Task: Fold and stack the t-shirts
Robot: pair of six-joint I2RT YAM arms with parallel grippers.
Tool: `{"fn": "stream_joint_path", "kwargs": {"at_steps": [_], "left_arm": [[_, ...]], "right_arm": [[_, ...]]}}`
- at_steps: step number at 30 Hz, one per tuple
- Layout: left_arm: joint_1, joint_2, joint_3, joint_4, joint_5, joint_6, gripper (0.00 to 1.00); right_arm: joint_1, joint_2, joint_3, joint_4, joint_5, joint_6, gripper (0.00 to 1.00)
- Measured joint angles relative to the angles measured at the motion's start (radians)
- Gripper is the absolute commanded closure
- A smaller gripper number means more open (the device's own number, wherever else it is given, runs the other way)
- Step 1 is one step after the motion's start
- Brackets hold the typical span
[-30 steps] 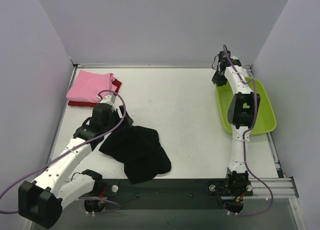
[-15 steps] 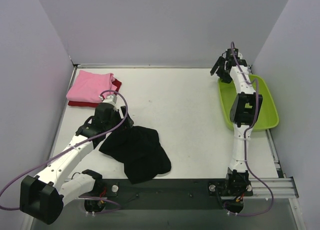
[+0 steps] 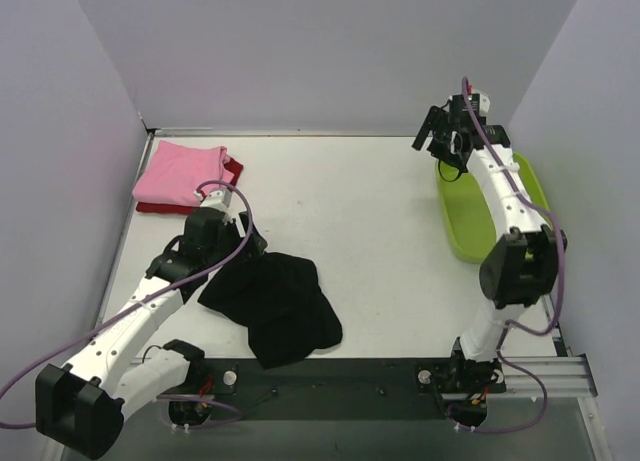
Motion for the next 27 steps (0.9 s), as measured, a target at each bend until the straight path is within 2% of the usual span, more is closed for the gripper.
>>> {"fn": "stream_joint_path", "kwargs": {"at_steps": [4, 8, 15, 27], "left_arm": [[-0.002, -0.029, 0.000, 0.000, 0.004, -0.001, 0.18], [-0.006, -0.072, -0.005, 0.009, 0.021, -0.009, 0.18], [-0.007, -0.128, -0.057, 0.064, 0.068, -0.034, 0.18], [-0.009, -0.191, -0.106, 0.076, 0.126, -0.055, 0.18]], "right_arm": [[0.087, -0.235, -0.142, -0.034, 0.093, -0.021, 0.19], [0.138, -0.349, -0.241, -0.089, 0.169, -0.056, 0.18], [0.109, -0.385, -0.427, -0.157, 0.309, -0.121, 0.18], [0.096, -0.361, -0.516, -0.127, 0.364, -0.141, 0.19]]}}
